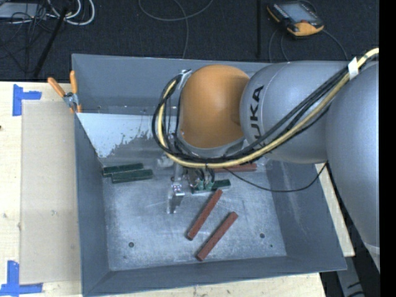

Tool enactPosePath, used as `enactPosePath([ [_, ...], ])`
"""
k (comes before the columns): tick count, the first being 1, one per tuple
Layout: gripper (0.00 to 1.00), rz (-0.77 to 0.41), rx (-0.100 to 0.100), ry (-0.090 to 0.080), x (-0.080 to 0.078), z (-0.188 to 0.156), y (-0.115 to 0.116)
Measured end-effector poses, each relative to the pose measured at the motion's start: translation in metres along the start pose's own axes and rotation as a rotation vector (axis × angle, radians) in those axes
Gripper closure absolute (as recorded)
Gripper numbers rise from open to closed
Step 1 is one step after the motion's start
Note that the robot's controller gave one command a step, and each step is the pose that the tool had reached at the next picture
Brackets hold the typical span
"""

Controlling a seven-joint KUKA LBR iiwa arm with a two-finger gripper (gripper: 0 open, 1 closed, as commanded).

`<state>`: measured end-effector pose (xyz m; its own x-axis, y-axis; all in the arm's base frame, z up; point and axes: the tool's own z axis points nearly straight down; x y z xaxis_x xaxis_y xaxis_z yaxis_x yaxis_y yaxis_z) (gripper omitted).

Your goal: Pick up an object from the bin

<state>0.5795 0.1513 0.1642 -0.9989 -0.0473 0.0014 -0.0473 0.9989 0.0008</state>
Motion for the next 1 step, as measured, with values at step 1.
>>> enactPosePath([
  [1,0.00,-0.134,0.002,-0.004,0.0124,0.0058,-0.0246],
])
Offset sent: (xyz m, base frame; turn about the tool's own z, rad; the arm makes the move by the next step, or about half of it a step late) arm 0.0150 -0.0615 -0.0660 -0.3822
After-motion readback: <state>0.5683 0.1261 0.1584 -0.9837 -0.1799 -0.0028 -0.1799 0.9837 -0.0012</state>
